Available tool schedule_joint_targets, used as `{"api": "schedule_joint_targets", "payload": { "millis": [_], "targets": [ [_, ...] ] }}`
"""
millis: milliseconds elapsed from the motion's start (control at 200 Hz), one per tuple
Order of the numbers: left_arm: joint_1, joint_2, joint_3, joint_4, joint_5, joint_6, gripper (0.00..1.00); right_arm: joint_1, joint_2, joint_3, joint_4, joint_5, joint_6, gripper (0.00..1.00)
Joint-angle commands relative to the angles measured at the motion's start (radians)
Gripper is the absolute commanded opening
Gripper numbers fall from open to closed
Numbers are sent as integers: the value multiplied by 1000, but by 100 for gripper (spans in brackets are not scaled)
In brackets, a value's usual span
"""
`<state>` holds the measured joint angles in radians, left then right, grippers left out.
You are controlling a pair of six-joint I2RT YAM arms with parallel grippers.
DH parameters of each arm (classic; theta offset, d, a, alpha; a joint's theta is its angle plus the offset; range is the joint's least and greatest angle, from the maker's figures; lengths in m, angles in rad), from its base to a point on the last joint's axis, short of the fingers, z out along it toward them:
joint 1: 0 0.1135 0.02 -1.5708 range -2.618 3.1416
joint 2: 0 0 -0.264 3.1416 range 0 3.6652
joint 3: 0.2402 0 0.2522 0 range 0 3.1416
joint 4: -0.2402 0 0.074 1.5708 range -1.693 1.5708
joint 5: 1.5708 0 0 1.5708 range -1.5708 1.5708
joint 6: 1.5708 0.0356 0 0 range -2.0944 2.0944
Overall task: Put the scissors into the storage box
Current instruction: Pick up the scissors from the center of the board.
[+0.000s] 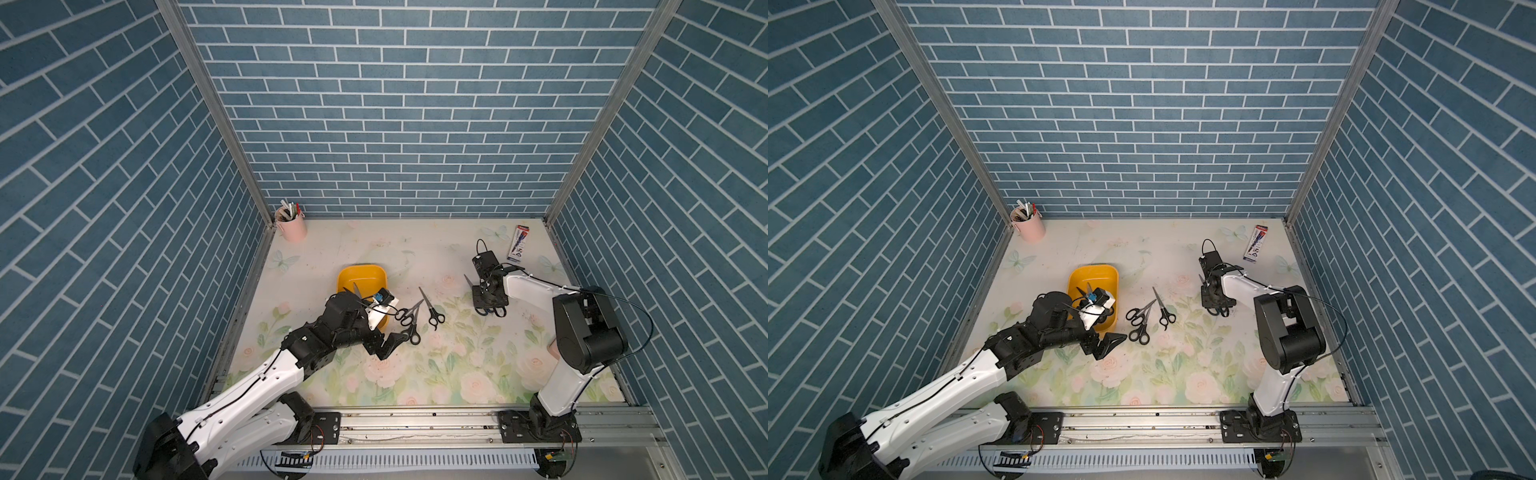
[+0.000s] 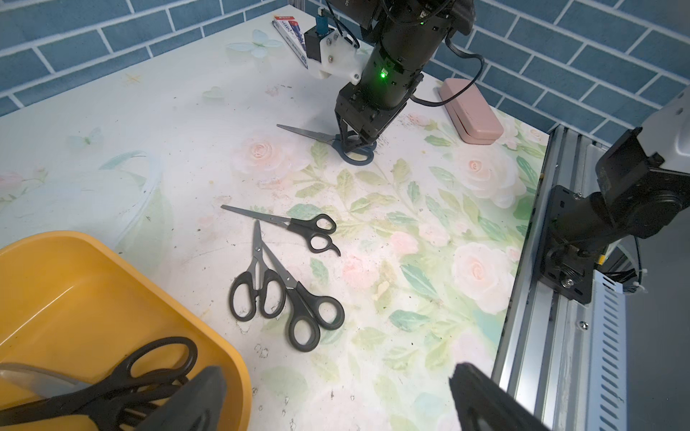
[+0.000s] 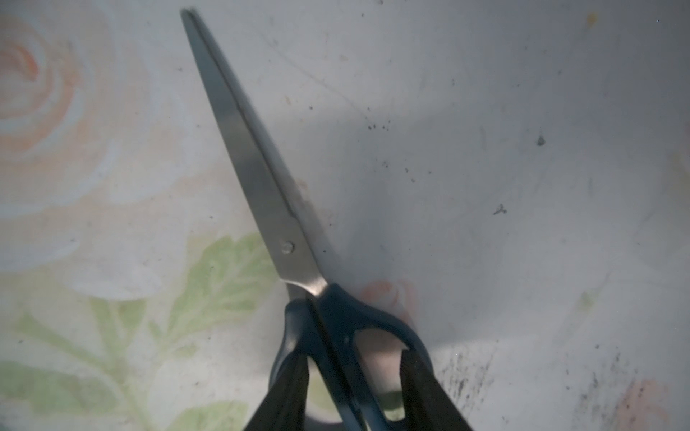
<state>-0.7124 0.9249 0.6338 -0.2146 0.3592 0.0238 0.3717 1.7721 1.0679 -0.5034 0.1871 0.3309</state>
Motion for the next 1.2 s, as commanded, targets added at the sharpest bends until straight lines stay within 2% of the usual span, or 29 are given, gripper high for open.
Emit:
{"api": "schedule_joint_targets", "payload": {
  "millis": [0, 170, 280, 370, 550, 635, 690, 845, 1000, 1195],
  "targets": [
    [-4, 7, 26, -15, -5, 15, 100, -4, 30, -5, -22, -3, -21, 40],
    [-4, 14, 27, -17, -9, 16, 100, -4, 4, -23, -17, -61, -7, 37],
    [-3, 15, 29, -19, -8, 16, 100, -4, 0, -50, 0, -77, -5, 30],
    [-4, 14, 30, -21, -9, 16, 100, -4, 28, -52, -7, -72, -6, 21],
    [-4, 8, 28, -19, -8, 18, 100, -4, 29, -50, -11, -77, 5, 15],
    [-3, 12, 30, -21, -11, 18, 100, -4, 18, -49, -13, -73, 5, 8],
    [-4, 11, 32, -24, -13, 18, 100, -3, 18, -45, -19, -68, 4, 0],
    [-3, -21, 41, -29, -16, 22, 100, -2, -9, -26, -30, -88, -3, 0],
    [0, -139, 16, -1, -68, 25, 100, 4, -56, 13, -56, -100, 4, 0],
    [55, -248, 10, 18, -106, 26, 100, 29, -79, 97, -110, -100, 8, 0]
  ]
}}
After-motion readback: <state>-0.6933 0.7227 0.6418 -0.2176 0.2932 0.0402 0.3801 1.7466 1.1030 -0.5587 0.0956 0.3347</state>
